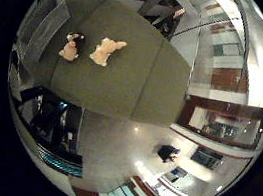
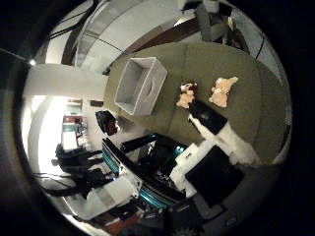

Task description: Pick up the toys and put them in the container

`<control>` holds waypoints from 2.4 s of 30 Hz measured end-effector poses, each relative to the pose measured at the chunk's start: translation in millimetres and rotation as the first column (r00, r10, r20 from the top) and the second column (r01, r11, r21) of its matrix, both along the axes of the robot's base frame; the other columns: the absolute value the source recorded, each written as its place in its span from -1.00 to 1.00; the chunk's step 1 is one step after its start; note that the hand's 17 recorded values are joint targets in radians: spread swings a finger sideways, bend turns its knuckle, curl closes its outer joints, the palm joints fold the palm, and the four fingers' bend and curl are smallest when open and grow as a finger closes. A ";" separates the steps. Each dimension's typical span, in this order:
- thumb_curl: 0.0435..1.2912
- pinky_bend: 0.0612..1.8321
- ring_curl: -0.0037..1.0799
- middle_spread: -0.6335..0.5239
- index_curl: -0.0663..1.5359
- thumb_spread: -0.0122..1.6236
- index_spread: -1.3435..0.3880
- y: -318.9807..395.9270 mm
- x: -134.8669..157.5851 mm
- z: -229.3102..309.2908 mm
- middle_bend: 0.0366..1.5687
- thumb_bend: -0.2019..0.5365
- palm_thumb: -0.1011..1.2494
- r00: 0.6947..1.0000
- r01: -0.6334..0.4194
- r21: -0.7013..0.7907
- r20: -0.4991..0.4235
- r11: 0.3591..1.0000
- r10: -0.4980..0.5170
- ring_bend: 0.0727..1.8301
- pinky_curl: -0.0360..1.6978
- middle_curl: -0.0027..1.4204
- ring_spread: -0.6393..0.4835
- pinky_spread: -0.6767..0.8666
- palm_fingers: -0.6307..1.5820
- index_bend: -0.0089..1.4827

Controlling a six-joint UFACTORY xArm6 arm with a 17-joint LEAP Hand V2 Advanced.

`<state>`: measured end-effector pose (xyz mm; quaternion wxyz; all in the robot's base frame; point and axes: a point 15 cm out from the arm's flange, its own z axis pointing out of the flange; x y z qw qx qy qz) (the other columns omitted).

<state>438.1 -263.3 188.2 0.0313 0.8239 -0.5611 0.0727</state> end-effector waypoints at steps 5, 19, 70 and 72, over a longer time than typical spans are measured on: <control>-0.41 -0.32 -0.47 -0.03 -0.57 0.31 0.09 -35.8 29.9 -10.7 -0.80 -0.51 0.37 0.996 -0.073 -0.091 -0.052 0.993 0.069 -0.71 -0.91 -0.48 0.33 0.26 -0.35 -0.78; -0.41 -0.35 -0.49 0.02 -0.60 0.27 0.08 -64.8 87.7 -76.9 -0.79 -0.51 0.33 0.971 -0.239 -0.222 -0.058 0.945 0.232 -0.69 -0.87 -0.51 0.41 0.26 -0.42 -0.78; -0.26 -0.48 -0.51 0.03 -0.57 0.16 0.05 -32.3 152.7 -268.7 -0.79 -0.52 0.44 0.843 -0.513 -0.265 0.022 0.817 0.537 -0.73 -0.81 -0.53 0.36 0.25 -0.36 -0.76; -0.26 -0.49 -0.51 0.03 -0.57 0.16 0.05 -31.2 150.5 -275.5 -0.80 -0.52 0.44 0.841 -0.519 -0.260 0.014 0.814 0.541 -0.74 -0.81 -0.53 0.35 0.25 -0.36 -0.76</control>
